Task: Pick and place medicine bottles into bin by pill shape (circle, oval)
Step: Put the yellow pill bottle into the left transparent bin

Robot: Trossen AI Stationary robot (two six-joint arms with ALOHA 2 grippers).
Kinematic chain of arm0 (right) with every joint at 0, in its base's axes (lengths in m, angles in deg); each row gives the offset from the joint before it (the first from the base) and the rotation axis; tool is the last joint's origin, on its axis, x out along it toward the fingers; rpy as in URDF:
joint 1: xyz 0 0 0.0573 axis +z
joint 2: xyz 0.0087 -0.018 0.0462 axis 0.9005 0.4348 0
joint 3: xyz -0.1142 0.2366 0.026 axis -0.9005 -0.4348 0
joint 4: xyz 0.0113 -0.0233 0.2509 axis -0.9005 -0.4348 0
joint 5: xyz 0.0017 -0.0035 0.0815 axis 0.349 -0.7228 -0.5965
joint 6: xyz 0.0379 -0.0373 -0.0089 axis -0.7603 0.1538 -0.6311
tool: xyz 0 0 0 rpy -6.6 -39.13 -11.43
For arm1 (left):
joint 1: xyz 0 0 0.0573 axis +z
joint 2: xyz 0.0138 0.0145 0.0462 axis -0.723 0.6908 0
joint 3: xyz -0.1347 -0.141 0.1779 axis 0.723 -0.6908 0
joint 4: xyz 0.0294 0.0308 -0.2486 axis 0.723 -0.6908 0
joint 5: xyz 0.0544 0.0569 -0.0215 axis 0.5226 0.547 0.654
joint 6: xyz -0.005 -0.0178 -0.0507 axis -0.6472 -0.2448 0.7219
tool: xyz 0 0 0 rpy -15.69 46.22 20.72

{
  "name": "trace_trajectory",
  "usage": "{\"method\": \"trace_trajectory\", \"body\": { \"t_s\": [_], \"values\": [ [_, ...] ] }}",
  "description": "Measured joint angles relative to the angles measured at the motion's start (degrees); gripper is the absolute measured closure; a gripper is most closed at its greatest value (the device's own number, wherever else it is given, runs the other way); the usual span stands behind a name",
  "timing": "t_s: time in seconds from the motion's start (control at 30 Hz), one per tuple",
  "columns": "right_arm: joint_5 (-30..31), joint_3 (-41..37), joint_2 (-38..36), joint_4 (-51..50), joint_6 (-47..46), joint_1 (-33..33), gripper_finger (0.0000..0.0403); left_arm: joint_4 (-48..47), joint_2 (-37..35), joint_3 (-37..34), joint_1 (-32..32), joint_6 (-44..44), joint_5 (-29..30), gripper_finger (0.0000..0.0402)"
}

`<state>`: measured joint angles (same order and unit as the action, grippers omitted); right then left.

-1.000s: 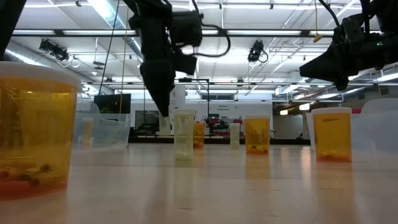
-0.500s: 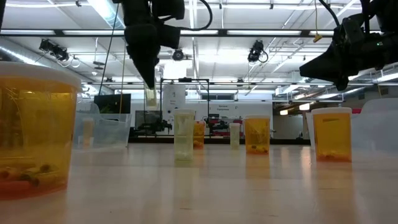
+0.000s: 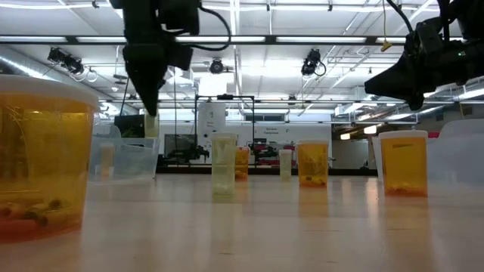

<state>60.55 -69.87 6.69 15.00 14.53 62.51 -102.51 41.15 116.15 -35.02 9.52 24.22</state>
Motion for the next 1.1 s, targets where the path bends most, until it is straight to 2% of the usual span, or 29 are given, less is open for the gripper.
{"method": "trace_trajectory", "body": {
  "t_s": [0.3, 0.57, 1.1],
  "values": [
    [0.02, 0.01, 0.00, -0.04, 0.00, -0.02, 0.0306, 1.77, -6.46, -8.41, 3.14, 2.46, 0.00, 0.0269],
    [0.02, 0.01, 0.01, -0.06, 0.00, -0.02, 0.0306, 9.95, -6.28, -13.80, 4.36, 4.13, 0.07, 0.0267],
    [0.02, 0.02, 0.02, -0.06, 0.00, 0.00, 0.0306, 16.02, -6.28, -20.33, 8.10, 3.30, 0.87, 0.0265]
  ]
}}
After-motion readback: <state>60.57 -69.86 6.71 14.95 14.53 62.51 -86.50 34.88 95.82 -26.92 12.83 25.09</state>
